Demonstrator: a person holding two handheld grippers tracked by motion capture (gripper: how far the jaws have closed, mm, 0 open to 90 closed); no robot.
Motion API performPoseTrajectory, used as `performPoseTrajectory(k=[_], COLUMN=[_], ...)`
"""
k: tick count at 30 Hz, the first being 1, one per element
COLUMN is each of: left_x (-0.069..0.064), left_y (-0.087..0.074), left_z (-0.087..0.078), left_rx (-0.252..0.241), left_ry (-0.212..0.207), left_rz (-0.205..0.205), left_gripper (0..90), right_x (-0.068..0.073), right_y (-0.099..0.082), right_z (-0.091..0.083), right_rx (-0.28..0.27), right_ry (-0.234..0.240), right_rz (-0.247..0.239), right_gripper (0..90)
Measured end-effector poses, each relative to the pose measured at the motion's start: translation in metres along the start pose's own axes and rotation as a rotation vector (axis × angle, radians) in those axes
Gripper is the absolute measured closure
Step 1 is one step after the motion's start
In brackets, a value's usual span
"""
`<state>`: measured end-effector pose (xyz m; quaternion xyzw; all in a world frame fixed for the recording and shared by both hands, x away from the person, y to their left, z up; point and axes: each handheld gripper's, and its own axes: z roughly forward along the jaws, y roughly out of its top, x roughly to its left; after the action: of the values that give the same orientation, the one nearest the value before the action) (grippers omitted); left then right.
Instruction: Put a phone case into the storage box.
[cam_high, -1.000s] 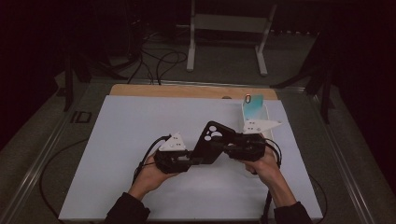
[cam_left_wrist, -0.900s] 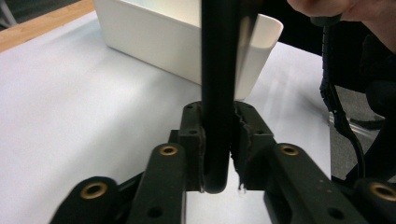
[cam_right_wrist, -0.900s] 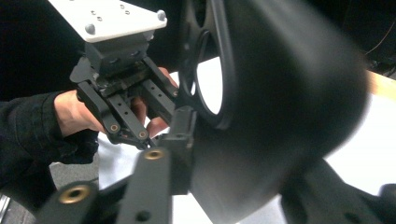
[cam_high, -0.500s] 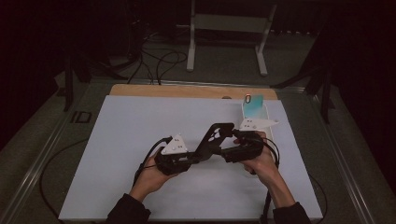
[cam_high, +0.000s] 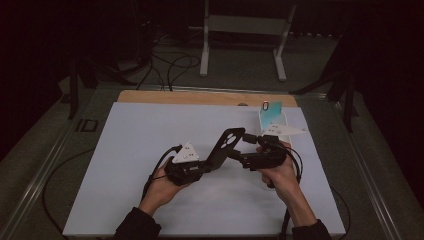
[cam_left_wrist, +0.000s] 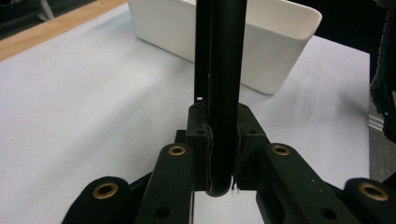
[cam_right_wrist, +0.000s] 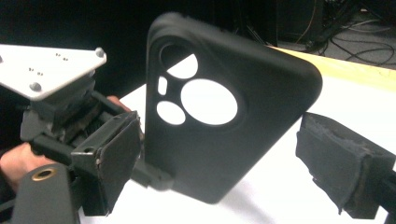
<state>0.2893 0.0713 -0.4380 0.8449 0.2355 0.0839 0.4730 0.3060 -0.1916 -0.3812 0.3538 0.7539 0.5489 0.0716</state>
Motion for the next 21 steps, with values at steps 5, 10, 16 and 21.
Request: performPoseTrajectory(k=[5,10,16,21], left_x=[-0.004,-0.007,-0.009,-0.012], left_y=[-0.001,-0.001,-0.001,-0.001], left_z=[0.004,0.007,0.010,0.012], left_rx=[0.021,0.019,0.014,0.014], left_ry=[0.003,0.000,-0.011,-0.012], left_rz=[0.020,0.012,0.003,0.009], left_gripper=[80.4,80.4,80.5,80.6], right_x=[0.001,0.005,0.010,0.015], right_y=[0.003,0.006,0.011,0.012], right_z=[0.007,0.011,0.018,0.023], right_rx=[-0.017,-0.043,-0.084,-0.110], right_ry=[0.001,0.002,0.002,-0.004], right_rz=[0.052,0.075,0.103,0.101], right_gripper=[14.3,12.8,11.6,10.5])
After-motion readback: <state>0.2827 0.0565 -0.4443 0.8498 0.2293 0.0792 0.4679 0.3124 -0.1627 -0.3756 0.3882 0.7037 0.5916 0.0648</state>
